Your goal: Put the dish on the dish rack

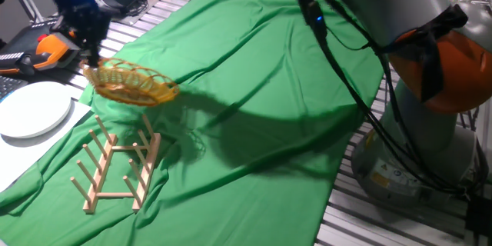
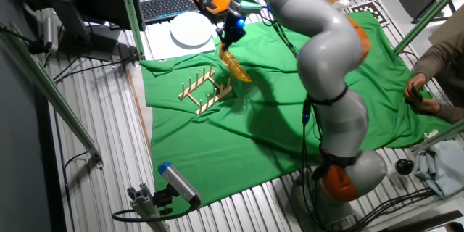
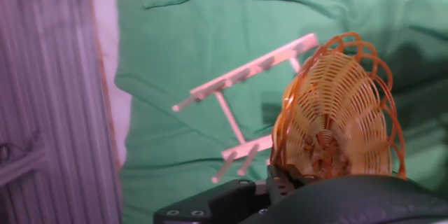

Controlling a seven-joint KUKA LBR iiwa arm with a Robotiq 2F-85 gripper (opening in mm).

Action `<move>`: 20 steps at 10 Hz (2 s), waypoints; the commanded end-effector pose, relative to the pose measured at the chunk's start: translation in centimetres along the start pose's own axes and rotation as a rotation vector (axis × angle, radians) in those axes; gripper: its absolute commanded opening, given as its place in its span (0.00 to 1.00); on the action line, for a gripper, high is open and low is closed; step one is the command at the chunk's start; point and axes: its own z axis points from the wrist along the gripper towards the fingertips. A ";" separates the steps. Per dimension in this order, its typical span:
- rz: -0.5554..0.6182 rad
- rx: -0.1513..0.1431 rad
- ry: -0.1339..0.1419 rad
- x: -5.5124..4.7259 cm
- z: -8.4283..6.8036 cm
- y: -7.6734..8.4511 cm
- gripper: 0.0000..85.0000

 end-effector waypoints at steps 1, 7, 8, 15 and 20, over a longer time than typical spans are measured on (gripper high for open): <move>-0.004 0.002 0.004 0.1 -0.2 -0.2 0.00; -0.004 -0.050 0.026 0.2 -0.4 -0.6 0.00; -0.006 -0.060 0.034 0.5 -0.5 -0.7 0.00; 0.014 -0.094 0.051 1.5 -0.6 -0.7 0.00; -0.020 -0.100 0.096 1.5 -0.6 -0.7 0.00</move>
